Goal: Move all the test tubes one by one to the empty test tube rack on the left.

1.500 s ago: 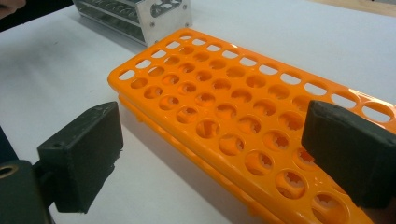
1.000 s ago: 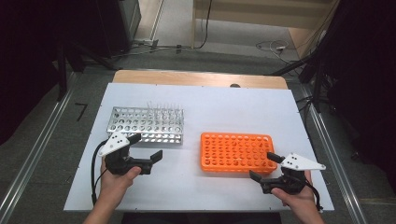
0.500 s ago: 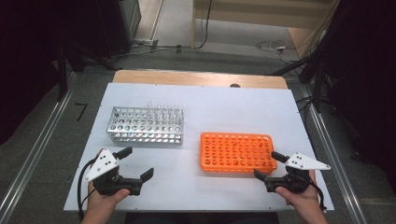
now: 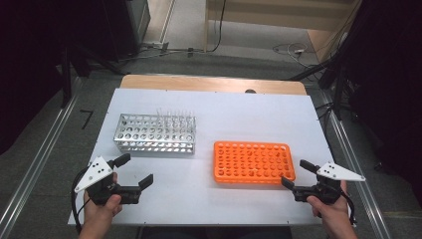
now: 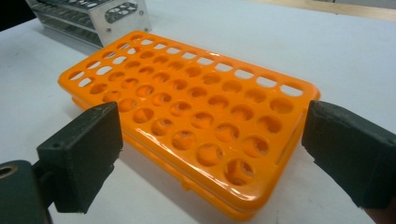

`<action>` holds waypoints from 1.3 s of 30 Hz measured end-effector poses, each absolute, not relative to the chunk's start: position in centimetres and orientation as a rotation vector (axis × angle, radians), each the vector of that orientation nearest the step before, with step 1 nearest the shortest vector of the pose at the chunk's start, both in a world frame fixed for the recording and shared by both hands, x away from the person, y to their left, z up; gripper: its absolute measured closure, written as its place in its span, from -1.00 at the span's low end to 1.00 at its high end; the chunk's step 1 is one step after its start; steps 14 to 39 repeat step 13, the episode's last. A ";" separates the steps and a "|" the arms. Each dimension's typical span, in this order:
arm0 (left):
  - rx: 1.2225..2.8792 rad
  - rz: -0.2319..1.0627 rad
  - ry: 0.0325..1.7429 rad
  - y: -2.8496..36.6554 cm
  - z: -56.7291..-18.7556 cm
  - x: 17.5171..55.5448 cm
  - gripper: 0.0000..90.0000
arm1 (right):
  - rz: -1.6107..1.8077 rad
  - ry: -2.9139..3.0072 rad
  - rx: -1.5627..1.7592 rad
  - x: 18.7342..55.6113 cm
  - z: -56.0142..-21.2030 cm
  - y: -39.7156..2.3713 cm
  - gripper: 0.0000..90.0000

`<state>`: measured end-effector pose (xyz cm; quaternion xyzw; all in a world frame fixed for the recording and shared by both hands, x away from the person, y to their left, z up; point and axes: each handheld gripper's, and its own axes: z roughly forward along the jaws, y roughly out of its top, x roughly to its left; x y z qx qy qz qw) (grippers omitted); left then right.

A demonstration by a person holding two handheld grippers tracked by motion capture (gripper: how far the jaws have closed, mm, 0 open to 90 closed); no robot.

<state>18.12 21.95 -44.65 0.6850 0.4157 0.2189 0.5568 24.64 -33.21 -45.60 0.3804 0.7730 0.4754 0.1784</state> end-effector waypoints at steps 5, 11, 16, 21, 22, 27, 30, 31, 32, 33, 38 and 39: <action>1.625 0.516 0.979 21.6 -44.7 18.3 -1.00 | 1.343 2.171 1.095 24.7 -45.6 -33.8 -0.92; 1.643 0.510 0.975 21.3 -44.9 18.5 -1.00 | 1.344 2.174 1.090 24.7 -45.6 -33.7 -0.92; 1.641 0.507 0.975 21.3 -44.9 18.5 -1.00 | 1.344 2.176 1.087 24.8 -45.6 -33.7 -0.92; 1.641 0.507 0.975 21.3 -44.9 18.5 -1.00 | 1.344 2.176 1.087 24.8 -45.6 -33.7 -0.92; 1.641 0.507 0.975 21.3 -44.9 18.5 -1.00 | 1.344 2.176 1.087 24.8 -45.6 -33.7 -0.92; 1.641 0.507 0.975 21.3 -44.9 18.5 -1.00 | 1.344 2.176 1.087 24.8 -45.6 -33.7 -0.92; 1.641 0.507 0.975 21.3 -44.9 18.5 -1.00 | 1.344 2.176 1.087 24.8 -45.6 -33.7 -0.92; 1.641 0.507 0.975 21.3 -44.9 18.5 -1.00 | 1.344 2.176 1.087 24.8 -45.6 -33.7 -0.92; 1.641 0.507 0.975 21.3 -44.9 18.5 -1.00 | 1.344 2.176 1.087 24.8 -45.6 -33.7 -0.92; 1.641 0.507 0.975 21.3 -44.9 18.5 -1.00 | 1.344 2.176 1.087 24.8 -45.6 -33.7 -0.92; 1.641 0.507 0.975 21.3 -44.9 18.5 -1.00 | 1.344 2.176 1.087 24.8 -45.6 -33.7 -0.92; 1.641 0.507 0.975 21.3 -44.9 18.5 -1.00 | 1.344 2.176 1.087 24.8 -45.6 -33.7 -0.92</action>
